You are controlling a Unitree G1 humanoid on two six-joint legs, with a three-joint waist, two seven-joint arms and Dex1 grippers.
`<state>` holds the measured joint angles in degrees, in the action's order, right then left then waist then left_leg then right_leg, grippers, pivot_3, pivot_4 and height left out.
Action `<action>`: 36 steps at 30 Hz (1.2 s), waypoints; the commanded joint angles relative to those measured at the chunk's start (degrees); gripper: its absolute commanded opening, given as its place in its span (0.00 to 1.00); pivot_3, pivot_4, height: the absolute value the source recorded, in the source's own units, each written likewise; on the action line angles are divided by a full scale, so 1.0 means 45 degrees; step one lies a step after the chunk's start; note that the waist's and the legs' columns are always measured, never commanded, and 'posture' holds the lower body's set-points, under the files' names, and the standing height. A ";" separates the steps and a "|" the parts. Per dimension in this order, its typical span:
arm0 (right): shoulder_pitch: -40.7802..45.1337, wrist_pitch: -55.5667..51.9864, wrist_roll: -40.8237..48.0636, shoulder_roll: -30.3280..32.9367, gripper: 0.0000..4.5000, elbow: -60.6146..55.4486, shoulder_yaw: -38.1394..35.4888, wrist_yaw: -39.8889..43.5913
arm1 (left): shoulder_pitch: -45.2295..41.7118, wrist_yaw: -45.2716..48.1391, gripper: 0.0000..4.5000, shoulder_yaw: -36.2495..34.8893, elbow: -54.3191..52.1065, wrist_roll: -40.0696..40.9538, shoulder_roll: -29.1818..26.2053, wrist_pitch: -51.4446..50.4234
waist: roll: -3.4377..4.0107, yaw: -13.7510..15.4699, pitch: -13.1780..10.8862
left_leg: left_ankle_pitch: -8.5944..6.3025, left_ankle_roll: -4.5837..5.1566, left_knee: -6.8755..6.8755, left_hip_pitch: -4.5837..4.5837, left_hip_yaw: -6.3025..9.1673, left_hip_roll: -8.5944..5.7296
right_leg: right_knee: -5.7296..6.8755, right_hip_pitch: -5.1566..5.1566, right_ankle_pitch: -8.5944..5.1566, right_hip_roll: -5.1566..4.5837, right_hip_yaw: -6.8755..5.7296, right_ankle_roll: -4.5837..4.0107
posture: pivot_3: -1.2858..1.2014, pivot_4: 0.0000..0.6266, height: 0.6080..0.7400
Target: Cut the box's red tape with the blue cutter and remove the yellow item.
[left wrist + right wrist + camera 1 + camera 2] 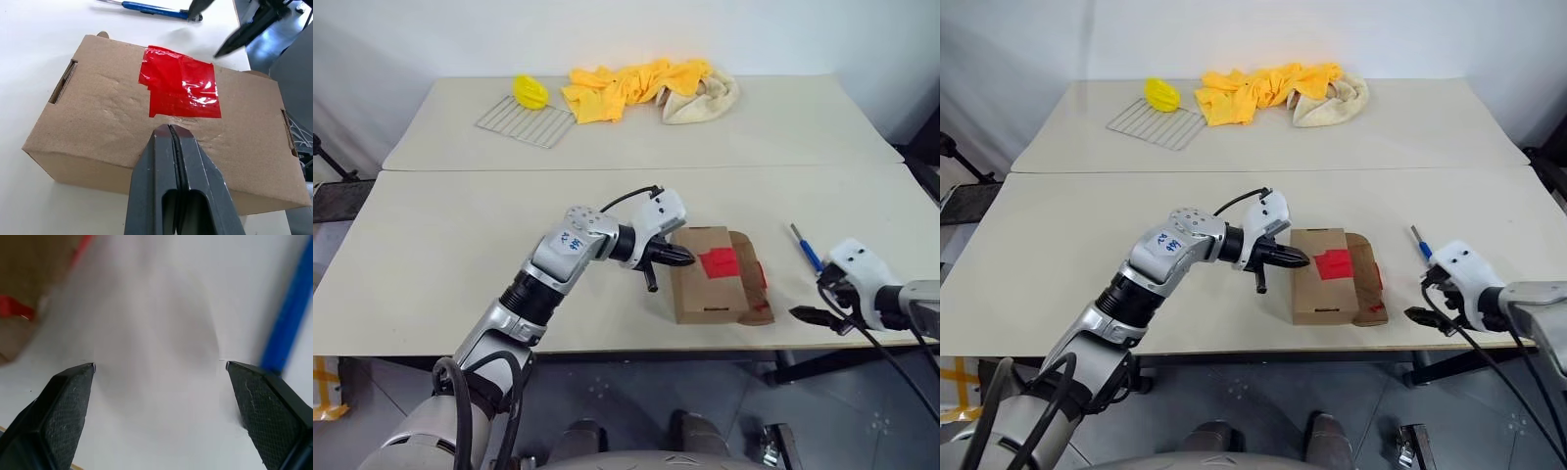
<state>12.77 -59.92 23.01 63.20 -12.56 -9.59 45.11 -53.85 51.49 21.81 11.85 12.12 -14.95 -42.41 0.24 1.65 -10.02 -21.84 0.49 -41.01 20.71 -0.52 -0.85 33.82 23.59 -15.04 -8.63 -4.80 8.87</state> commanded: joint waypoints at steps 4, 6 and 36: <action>0.1337 -0.1084 0.1389 -0.0598 0.99 -0.0864 -0.1076 0.0058 | 0.0237 -0.0064 0.00 0.0215 0.0147 -0.0326 0.0069 -0.0121 | -0.0006 -0.0013 -0.0003 | 0.0000 -0.0001 0.0006 -0.0019 0.0008 0.0009 | 0.0000 -0.0015 0.0000 0.0004 -0.0005 0.0000 | 0.52 0.24 1.00; 0.1360 -0.1193 0.1394 -0.0897 0.99 -0.1106 -0.0555 -0.0095 | 0.0245 -0.0078 0.00 0.0225 0.0131 -0.0332 0.0112 -0.0127 | -0.0007 -0.0007 -0.0003 | 0.0000 -0.0002 0.0005 -0.0020 0.0008 0.0008 | -0.0003 -0.0019 0.0000 0.0004 -0.0004 0.0000 | 0.52 0.24 1.00; 0.2787 -0.1968 0.2067 -0.1462 0.99 0.1884 -0.0039 0.0892 | 0.0428 -0.0274 0.00 0.0155 -0.0363 -0.0330 0.0134 -0.0344 | -0.0005 -0.0029 -0.0003 | -0.0001 0.0000 0.0001 -0.0049 -0.0009 0.0009 | 0.0000 -0.0036 0.0004 0.0002 0.0015 -0.0004 | 0.52 0.24 1.00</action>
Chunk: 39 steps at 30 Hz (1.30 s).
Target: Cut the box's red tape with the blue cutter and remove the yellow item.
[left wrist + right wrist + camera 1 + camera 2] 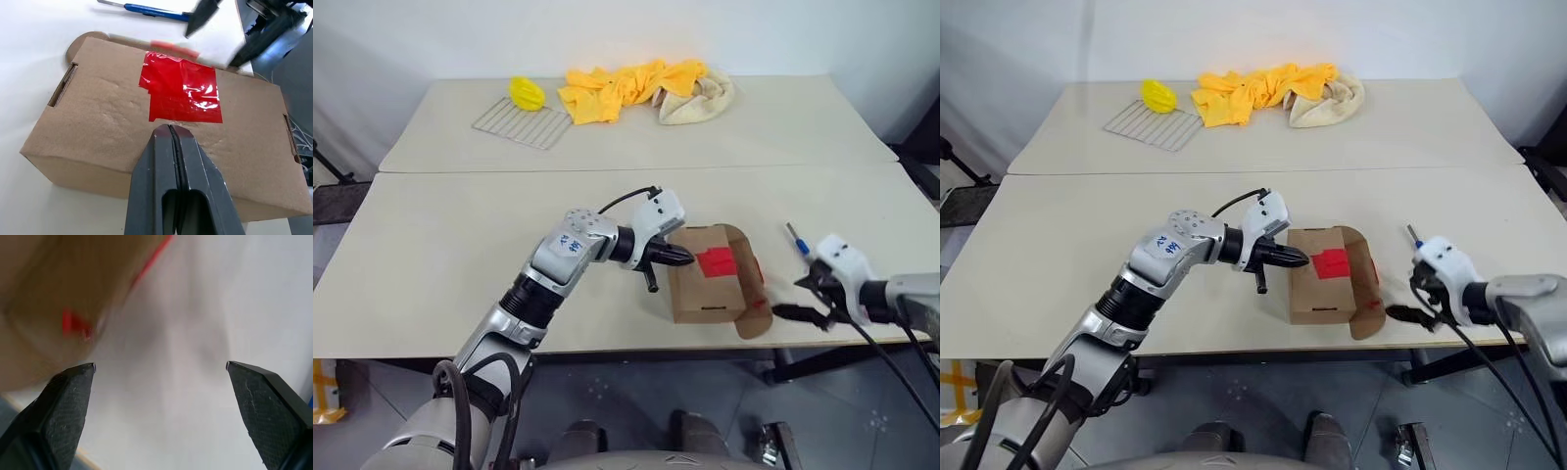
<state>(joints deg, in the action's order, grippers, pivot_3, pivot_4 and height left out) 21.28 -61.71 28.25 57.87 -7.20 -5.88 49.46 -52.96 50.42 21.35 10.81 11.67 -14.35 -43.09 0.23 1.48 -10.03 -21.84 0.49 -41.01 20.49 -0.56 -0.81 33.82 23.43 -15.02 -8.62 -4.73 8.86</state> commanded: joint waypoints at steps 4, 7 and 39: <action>0.1705 -0.2881 0.1678 -0.0736 0.99 0.1493 -0.1027 0.0123 | 0.0324 -0.0027 0.00 0.0269 -0.0319 -0.0201 -0.0035 -0.0308 | 0.0000 0.0041 0.0000 | 0.0000 0.0000 0.0006 0.0009 0.0009 0.0000 | -0.0005 0.0002 0.0001 0.0000 -0.0010 -0.0003 | 0.52 0.24 1.00; 0.2191 -0.3268 0.1953 -0.1037 0.99 0.2147 -0.1328 -0.0011 | 0.0371 -0.0029 0.00 0.0285 -0.0474 -0.0194 -0.0074 -0.0436 | 0.0000 0.0011 0.0000 | -0.0001 -0.0001 0.0009 0.0012 0.0003 -0.0006 | -0.0013 0.0003 0.0001 -0.0001 -0.0009 -0.0002 | 0.52 0.24 1.00; 0.4768 -0.0729 0.0090 -0.2441 0.74 0.6741 0.2999 0.4017 | 0.0433 0.0197 0.00 0.0569 -0.1102 -0.0203 -0.0385 -0.0802 | 0.0002 -0.0126 0.0002 | -0.0004 -0.0009 0.0010 -0.0008 -0.0015 0.0006 | 0.0000 0.0007 0.0003 0.0012 0.0001 0.0001 | 0.52 0.24 1.00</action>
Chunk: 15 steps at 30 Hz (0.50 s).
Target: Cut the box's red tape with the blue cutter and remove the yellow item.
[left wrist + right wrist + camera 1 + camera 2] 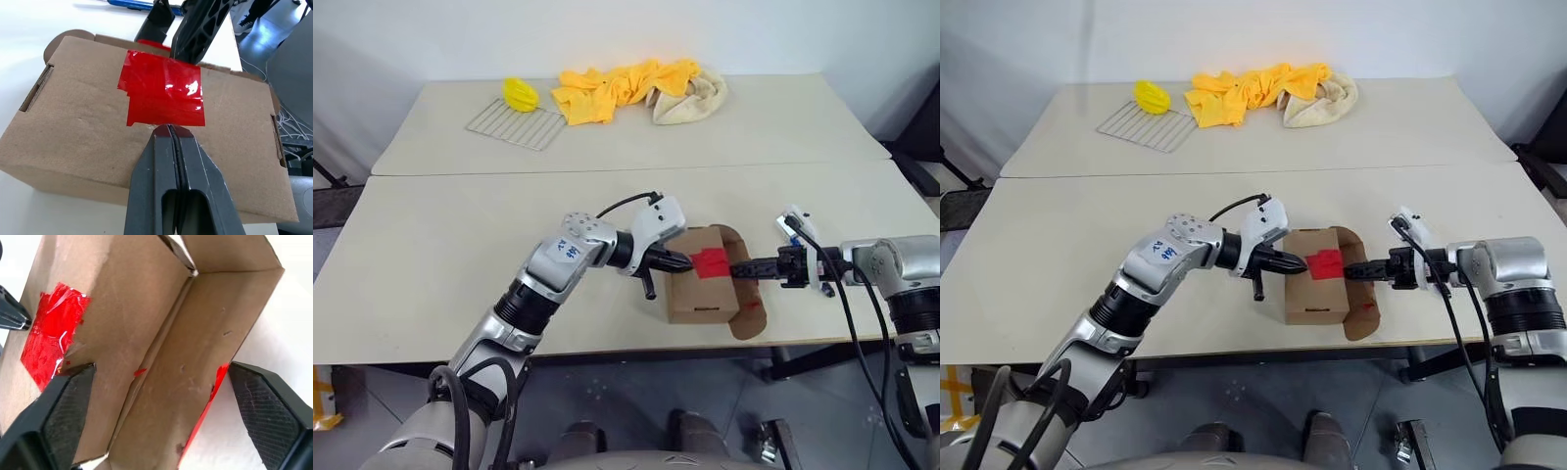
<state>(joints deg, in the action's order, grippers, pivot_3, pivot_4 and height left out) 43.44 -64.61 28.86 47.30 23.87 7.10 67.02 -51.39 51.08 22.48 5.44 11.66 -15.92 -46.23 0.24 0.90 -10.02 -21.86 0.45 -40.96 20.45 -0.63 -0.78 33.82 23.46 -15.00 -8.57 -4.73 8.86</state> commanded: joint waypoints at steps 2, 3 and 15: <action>-0.0126 -0.0106 -0.0137 -0.0093 0.59 -0.0071 -0.0016 0.0024 | 0.0073 0.0034 0.00 0.0315 0.0148 -0.0221 -0.0030 -0.0052 | 0.0000 0.0024 0.0000 | 0.0000 0.0000 -0.0001 0.0001 0.0000 -0.0001 | 0.0000 0.0000 0.0000 -0.0001 0.0000 0.0000 | 0.52 0.24 1.00; -0.0128 -0.0142 -0.0155 -0.0093 0.52 -0.0079 -0.0110 -0.0045 | 0.0069 0.0028 0.00 0.0312 0.0174 -0.0228 -0.0028 -0.0026 | 0.0000 0.0033 0.0000 | 0.0000 0.0000 -0.0001 0.0002 0.0001 -0.0001 | 0.0000 0.0000 0.0000 -0.0001 0.0000 0.0000 | 0.52 0.24 1.00; -0.0528 -0.3864 0.0958 0.0415 0.00 -0.4720 -0.3511 -0.3467 | 0.0302 -0.0315 0.00 0.0267 0.0674 -0.0388 0.0119 0.0480 | 0.0001 0.0178 0.0000 | 0.0000 -0.0001 -0.0014 0.0022 0.0013 -0.0011 | 0.0000 0.0006 0.0001 -0.0016 -0.0003 0.0000 | 0.52 0.24 1.00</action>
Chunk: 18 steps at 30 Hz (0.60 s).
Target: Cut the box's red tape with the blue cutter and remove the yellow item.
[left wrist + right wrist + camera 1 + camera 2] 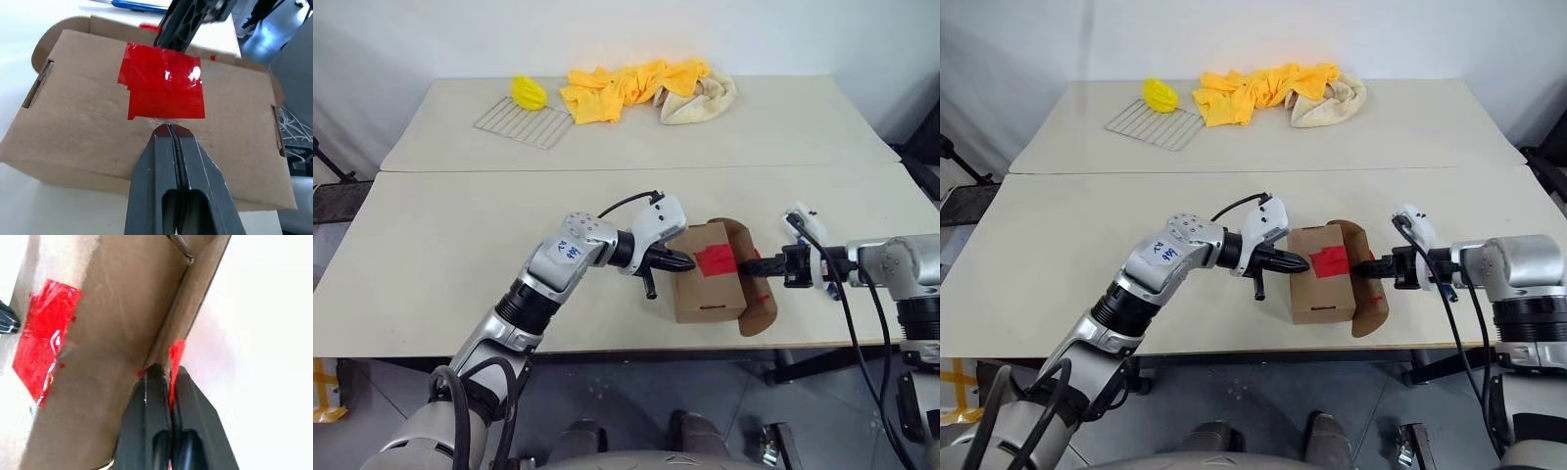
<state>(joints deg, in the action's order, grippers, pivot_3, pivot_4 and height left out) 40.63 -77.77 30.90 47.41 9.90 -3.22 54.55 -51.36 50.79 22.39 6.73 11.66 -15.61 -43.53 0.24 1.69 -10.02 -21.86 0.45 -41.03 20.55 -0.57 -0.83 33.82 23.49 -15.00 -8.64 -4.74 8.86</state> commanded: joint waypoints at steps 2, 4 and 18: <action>0.0118 -0.1735 0.0734 0.0262 0.00 -0.2595 -0.1625 -0.1181 | 0.0310 -0.0396 0.00 0.0260 0.0491 -0.0434 0.0184 -0.0013 | 0.0000 0.0007 0.0000 | 0.0000 0.0000 -0.0001 0.0001 0.0002 -0.0002 | -0.0001 -0.0001 0.0000 -0.0001 0.0001 0.0000 | 0.52 0.24 1.00; 0.0306 -0.2756 0.0993 0.0055 0.00 -0.3767 -0.2062 -0.1701 | 0.0400 -0.0531 0.00 0.0253 0.0461 -0.0459 0.0290 0.0018 | 0.0000 0.0005 0.0000 | 0.0000 0.0001 0.0001 0.0002 0.0003 -0.0002 | -0.0001 -0.0001 0.0000 -0.0001 -0.0001 0.0000 | 0.52 0.24 1.00; 0.1329 -0.3273 0.4334 -0.0395 0.00 -0.5822 -0.1213 -0.5581 | 0.1036 -0.1624 0.00 -0.0178 0.0038 -0.0386 0.1096 -0.0186 | -0.0001 0.0012 0.0002 | 0.0000 0.0002 0.0000 -0.0003 0.0002 -0.0004 | 0.0005 -0.0001 0.0002 -0.0005 0.0006 0.0000 | 0.52 0.24 1.00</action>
<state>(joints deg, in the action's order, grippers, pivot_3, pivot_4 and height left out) 44.98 -92.21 45.01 47.30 -13.43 -9.62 29.63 -48.05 44.55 18.41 6.85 10.76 -13.17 -43.40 0.24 1.74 -10.01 -21.86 0.46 -41.03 20.53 -0.55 -0.85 33.83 23.46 -14.99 -8.66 -4.72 8.86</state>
